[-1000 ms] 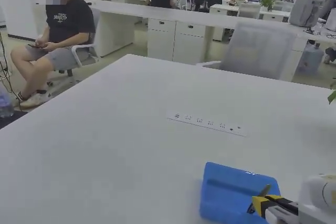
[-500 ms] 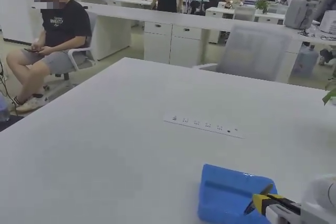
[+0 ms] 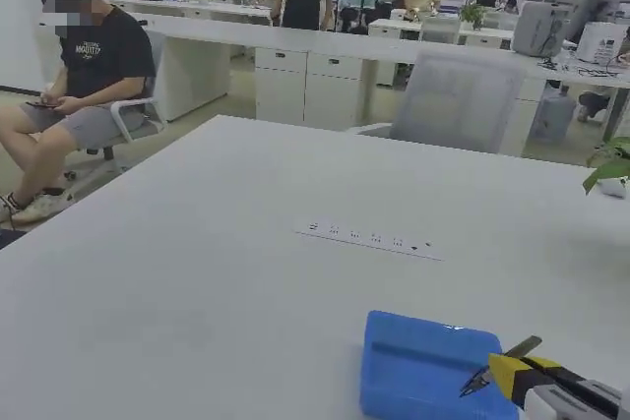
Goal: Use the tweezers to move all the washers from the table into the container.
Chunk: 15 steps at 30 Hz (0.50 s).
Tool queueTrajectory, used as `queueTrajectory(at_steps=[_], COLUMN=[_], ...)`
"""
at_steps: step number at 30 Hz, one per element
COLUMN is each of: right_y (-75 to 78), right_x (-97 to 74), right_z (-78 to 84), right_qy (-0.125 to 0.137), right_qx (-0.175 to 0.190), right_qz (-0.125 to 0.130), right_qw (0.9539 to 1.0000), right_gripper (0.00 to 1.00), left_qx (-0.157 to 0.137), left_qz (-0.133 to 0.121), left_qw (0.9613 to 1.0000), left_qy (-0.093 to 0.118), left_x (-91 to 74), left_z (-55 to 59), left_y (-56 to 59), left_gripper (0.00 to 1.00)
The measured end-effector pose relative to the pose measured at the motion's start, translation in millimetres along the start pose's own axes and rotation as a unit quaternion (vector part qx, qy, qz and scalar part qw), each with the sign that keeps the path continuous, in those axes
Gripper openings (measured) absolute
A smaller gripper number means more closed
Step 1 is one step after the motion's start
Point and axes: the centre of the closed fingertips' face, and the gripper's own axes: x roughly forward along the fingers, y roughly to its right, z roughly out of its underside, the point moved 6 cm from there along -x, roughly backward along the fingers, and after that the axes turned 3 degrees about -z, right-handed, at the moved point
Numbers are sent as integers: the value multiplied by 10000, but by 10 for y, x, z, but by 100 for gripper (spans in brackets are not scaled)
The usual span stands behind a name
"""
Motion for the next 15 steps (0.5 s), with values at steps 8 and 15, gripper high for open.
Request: queueTrajectory(at_steps=[8,15], right_y=[36,60], right_x=[-138,-90], right_z=[294,489], right_qy=[-251,-521], right_qx=[329,334], right_qz=[56,80], right_qw=[9991,9980], right_gripper=[3,3], left_qx=[42,48], left_qz=[14,23], left_qw=[10000,10000], left_qy=[29,30], left_x=[-9,-18], left_z=[-8,-4], left_y=[22,25], left_gripper=[84,84])
